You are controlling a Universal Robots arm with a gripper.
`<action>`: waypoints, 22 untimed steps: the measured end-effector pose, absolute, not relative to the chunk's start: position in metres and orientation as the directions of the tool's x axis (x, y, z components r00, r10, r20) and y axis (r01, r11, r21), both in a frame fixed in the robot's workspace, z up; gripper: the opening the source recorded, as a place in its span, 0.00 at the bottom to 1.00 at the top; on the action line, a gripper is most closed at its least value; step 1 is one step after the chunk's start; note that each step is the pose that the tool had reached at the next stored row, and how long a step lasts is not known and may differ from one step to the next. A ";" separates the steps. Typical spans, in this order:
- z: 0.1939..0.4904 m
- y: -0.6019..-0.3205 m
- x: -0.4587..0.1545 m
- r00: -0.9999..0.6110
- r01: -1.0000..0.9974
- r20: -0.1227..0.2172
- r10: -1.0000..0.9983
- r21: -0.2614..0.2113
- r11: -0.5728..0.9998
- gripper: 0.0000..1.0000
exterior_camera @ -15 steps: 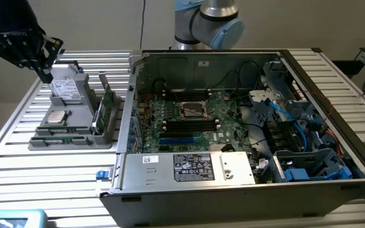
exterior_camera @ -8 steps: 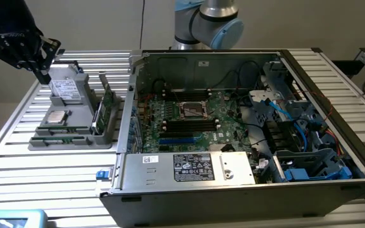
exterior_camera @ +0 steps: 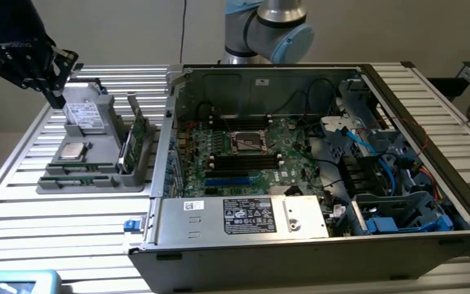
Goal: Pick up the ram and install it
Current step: 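Pick up the ram and move it above insertion slot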
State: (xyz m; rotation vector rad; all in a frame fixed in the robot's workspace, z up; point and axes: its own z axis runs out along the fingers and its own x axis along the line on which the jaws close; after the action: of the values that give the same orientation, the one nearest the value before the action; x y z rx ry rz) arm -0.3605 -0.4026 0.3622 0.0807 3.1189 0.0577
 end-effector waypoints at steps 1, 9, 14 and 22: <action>0.362 -0.403 -0.360 -0.998 0.051 -0.020 0.052 0.037 0.998 0.11; 0.362 -0.403 -0.363 -1.000 -0.021 -0.020 -0.020 0.037 0.999 0.11; 0.362 -0.403 -0.363 -0.994 -0.113 -0.020 -0.112 0.038 0.993 0.11; 0.361 -0.403 -0.363 -0.967 -0.254 -0.020 -0.253 0.037 0.967 0.11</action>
State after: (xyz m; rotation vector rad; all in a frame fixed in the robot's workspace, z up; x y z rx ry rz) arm -0.3628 -0.4025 0.3613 -0.3996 3.0999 0.0622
